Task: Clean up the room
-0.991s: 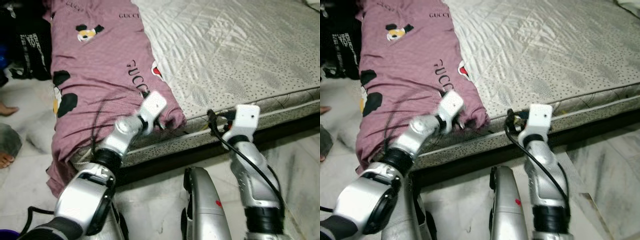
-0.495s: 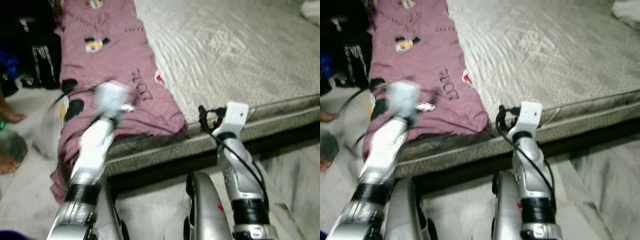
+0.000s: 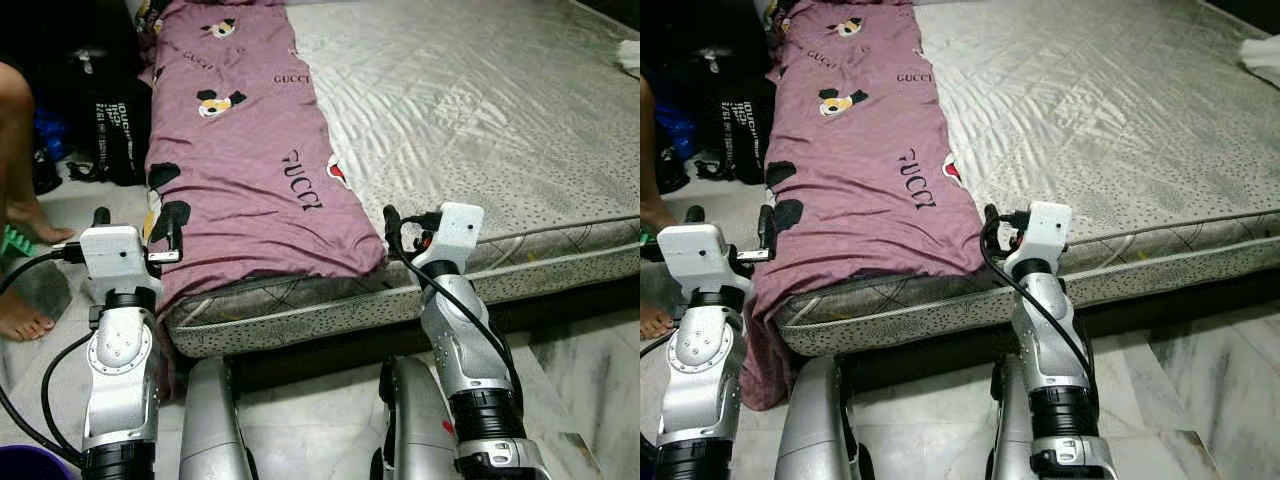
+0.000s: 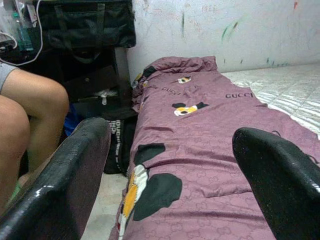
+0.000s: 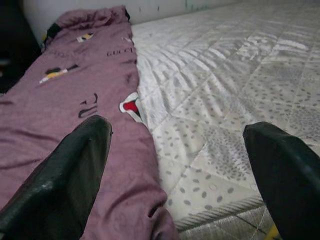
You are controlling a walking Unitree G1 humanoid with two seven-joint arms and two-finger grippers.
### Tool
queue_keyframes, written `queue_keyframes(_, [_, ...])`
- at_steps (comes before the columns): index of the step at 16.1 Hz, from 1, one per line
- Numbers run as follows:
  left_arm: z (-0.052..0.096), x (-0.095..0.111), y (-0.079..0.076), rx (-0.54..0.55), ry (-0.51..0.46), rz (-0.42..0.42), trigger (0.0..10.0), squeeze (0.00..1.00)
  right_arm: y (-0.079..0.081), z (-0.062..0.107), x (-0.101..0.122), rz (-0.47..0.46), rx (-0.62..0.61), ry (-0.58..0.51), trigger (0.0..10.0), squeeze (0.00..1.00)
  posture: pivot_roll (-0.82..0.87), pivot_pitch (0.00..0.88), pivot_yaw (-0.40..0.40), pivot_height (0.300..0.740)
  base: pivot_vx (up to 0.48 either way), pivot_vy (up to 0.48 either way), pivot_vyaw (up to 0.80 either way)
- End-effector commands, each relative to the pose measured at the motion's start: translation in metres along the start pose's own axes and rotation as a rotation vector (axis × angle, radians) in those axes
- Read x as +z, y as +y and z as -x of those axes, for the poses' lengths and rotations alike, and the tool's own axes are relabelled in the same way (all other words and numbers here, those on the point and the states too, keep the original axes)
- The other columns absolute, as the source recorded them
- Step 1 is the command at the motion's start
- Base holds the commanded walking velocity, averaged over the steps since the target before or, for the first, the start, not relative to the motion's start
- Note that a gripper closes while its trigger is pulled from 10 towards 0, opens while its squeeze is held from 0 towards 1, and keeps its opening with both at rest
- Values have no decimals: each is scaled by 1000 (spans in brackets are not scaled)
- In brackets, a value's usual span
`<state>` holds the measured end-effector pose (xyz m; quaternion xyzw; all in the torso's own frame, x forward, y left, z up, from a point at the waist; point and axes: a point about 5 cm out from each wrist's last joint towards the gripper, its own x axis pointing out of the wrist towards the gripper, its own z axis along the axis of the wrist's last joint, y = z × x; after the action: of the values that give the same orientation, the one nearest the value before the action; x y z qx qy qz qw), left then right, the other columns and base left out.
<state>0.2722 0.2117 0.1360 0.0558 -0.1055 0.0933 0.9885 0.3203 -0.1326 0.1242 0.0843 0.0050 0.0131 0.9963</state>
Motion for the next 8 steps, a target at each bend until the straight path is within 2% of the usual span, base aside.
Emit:
queue_keyframes(1, [-1,-3,-2,8,18,-8,10000,0,-1,2,-2,-24,4,-9,10000,0,-38,0,19,517,0,0,0])
queue_keyframes(3, [-4,-1,-4,-1,20,13,10000,0,5,0,5,-31,51,-61,10000,0,-45,0,24,525,0,0,0])
queue_keyframes(8, [-5,-2,-11,-32,14,26,10000,0,10,-7,16,-41,80,-94,10000,0,-61,0,20,579,0,0,0])
